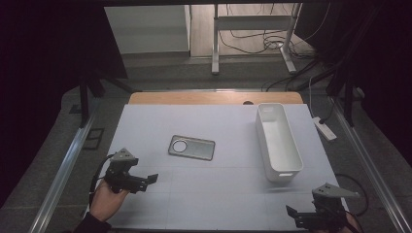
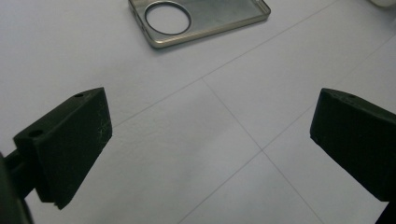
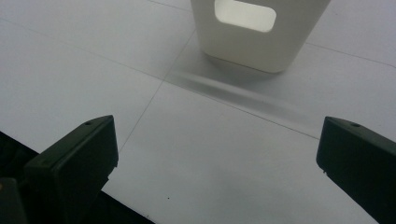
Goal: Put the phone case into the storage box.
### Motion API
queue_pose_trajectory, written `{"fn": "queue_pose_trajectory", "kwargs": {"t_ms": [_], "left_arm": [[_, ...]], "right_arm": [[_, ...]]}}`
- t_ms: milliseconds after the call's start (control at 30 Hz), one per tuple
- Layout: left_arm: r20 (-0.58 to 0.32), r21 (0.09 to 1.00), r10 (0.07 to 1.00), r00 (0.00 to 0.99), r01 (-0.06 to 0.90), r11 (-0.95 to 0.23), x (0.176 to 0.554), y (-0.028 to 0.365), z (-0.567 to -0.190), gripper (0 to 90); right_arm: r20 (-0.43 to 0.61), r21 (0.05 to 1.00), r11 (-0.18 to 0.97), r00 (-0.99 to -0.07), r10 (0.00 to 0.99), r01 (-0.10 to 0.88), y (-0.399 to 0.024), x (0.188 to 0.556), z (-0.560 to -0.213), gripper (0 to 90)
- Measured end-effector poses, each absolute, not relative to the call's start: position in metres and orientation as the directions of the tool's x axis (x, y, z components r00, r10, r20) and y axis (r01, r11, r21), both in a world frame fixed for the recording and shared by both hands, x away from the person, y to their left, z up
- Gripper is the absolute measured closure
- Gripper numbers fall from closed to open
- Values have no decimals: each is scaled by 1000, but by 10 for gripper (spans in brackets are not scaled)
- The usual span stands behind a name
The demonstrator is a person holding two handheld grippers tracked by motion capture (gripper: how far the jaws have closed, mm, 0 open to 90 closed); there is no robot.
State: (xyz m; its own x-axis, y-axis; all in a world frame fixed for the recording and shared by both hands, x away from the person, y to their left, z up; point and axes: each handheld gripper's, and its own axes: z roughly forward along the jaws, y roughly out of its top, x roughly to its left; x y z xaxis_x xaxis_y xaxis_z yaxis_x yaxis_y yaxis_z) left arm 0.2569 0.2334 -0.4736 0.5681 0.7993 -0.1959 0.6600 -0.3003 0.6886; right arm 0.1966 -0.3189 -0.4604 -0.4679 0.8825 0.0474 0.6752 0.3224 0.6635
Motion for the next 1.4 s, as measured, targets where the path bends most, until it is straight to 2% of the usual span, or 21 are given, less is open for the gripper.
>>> {"fn": "queue_pose_trajectory", "kwargs": {"t_ms": [1400], "left_arm": [[-177,659,758,628,648,-383,315,197,-466,0]], "right_arm": [[45,655,337,-480,876,677,-318,197,-461,0]]}}
